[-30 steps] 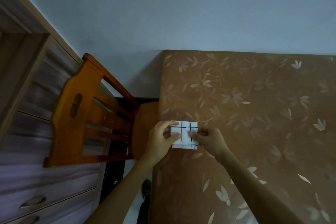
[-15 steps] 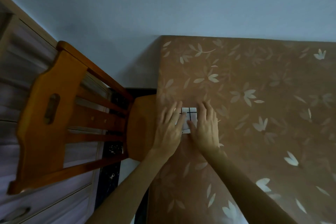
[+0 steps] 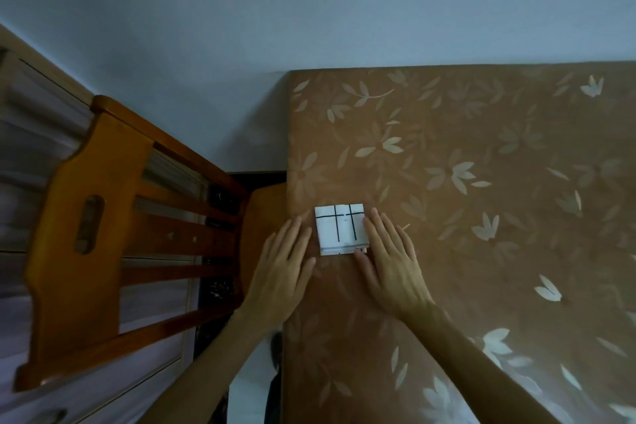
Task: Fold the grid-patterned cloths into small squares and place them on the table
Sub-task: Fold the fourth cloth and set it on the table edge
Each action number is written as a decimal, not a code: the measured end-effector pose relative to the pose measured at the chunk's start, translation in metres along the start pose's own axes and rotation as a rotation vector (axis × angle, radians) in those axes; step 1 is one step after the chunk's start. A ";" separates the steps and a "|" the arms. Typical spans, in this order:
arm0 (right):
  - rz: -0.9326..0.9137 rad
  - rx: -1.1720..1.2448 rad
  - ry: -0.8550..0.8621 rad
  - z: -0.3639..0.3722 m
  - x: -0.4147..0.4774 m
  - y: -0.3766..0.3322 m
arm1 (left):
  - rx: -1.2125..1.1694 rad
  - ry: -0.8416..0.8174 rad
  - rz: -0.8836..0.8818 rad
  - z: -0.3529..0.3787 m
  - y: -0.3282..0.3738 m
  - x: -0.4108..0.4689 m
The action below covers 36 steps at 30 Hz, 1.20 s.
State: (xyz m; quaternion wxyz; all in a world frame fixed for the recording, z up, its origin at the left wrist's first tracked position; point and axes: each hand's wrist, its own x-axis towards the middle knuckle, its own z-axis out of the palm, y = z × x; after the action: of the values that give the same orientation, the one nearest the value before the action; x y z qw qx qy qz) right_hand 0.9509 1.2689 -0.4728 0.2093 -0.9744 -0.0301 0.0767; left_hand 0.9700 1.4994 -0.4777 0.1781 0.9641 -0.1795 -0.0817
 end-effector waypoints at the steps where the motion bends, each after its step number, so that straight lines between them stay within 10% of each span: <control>1: 0.024 0.058 0.026 -0.005 -0.009 -0.002 | -0.080 0.043 -0.032 -0.005 0.002 -0.005; 7: 0.126 0.217 0.069 -0.014 -0.078 -0.011 | -0.342 0.097 -0.241 -0.019 0.021 -0.047; 36: 0.260 0.288 0.145 -0.015 0.017 -0.063 | 0.106 0.024 0.107 0.012 0.034 0.022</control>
State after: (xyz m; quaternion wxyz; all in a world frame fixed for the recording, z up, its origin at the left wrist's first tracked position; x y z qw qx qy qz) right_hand 0.9684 1.3221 -0.4352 0.3364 -0.9330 0.1226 0.0362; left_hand 0.9771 1.4578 -0.4780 0.1329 0.9621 -0.2325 -0.0507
